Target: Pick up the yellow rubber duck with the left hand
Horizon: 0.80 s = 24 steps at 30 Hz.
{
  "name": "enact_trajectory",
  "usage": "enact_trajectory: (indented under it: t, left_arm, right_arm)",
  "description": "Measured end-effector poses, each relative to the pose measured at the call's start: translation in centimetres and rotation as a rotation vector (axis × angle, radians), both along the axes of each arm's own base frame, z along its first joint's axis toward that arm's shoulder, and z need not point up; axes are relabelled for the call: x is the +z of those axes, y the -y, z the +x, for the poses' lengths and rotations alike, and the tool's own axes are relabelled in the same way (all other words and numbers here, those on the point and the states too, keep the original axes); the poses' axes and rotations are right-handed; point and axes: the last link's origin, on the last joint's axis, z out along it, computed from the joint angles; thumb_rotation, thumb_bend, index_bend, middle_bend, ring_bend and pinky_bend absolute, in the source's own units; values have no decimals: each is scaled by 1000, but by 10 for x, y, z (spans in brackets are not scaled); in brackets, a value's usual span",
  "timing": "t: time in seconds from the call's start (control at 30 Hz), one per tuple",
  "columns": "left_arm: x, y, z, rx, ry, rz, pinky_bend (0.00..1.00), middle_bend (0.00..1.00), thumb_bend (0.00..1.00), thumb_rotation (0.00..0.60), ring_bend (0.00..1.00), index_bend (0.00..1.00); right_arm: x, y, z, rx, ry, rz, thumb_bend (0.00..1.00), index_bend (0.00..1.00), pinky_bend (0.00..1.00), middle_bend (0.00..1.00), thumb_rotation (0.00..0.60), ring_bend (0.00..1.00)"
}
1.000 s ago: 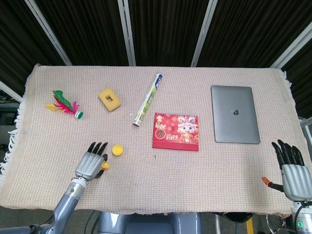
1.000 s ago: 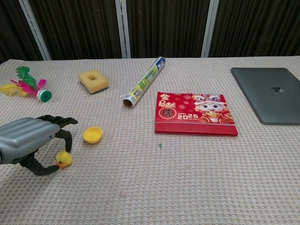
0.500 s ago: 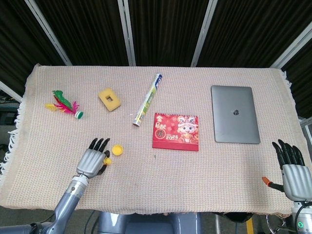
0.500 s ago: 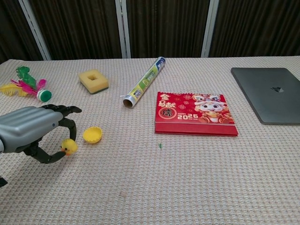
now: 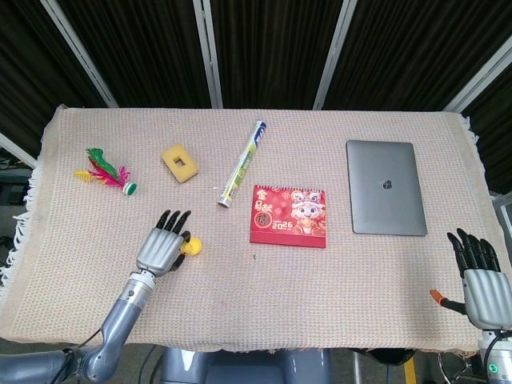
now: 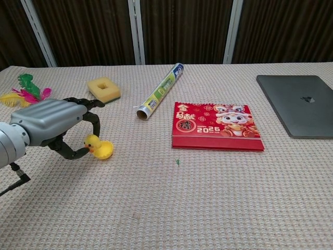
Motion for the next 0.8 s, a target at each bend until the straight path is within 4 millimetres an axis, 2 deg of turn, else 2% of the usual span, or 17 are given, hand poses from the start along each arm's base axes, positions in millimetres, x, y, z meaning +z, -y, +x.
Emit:
enact_trajectory:
  t: [0.47,0.53,0.67,0.8]
  left_arm:
    - [-19,-11,4,24,-21,5,15,0,491,600,0,457]
    - [-20,-12,4,26,-21,6,12,0,476,600,0,414]
    - [-21,-13,4,21,-30,5,0,0,370,600,0,240]
    - [-20,-14,4,24,-36,1,0,0,326,600,0,172]
  right_arm:
    - [1,0,0,0,5,-2,0,7,0,0,600,0]
    - [1,0,0,0,5,-2,0,8,0,0,600,0]
    - [1,0,0,-1,5,-2,0,7,0,0,600,0]
    - [1,0,0,0,4,-3,0,8,0,0,600,0]
